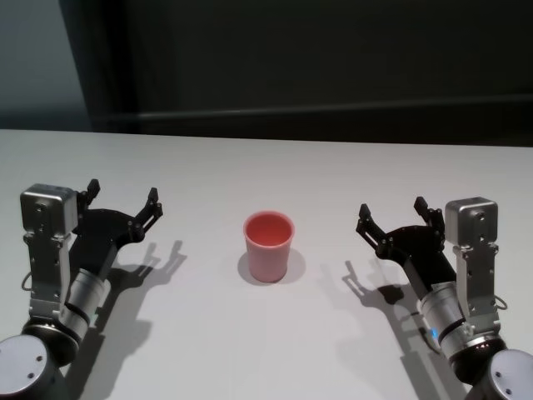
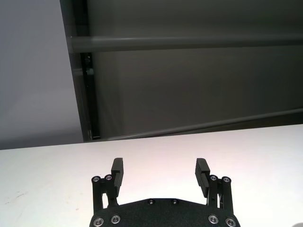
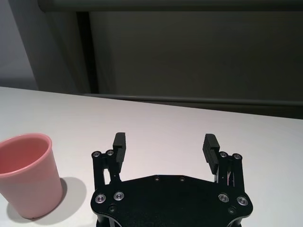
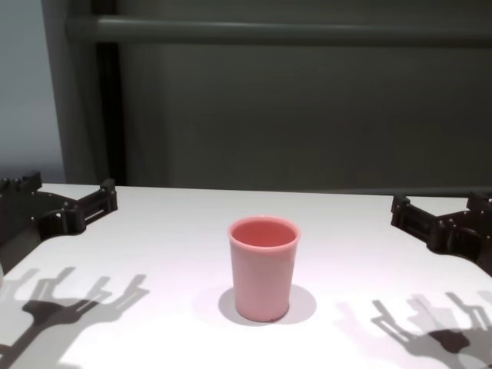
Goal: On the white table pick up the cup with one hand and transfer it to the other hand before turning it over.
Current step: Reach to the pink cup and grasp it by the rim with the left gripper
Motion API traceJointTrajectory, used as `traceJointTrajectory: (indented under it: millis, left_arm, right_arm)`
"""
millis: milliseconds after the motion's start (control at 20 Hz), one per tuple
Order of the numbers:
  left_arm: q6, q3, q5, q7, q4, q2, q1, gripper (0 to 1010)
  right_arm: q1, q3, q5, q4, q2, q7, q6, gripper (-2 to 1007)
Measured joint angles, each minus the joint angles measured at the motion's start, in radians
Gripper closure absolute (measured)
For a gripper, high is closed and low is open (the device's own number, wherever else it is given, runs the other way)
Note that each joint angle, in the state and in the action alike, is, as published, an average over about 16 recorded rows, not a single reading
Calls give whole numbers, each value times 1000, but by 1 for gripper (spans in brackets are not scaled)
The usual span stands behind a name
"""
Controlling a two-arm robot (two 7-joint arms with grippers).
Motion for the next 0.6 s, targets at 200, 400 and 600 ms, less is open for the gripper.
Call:
traceJointTrajectory:
  millis: [200,400,600]
  left_arm:
    - [0,0,0,0,0,0,0,9]
    - [0,0,0,0,0,0,0,9]
    - [0,0,0,0,0,0,0,9]
  right_arm:
    - [0,0,0,0,0,0,0,5]
    - [0,0,0,0,0,0,0,5]
    - [0,0,0,0,0,0,0,5]
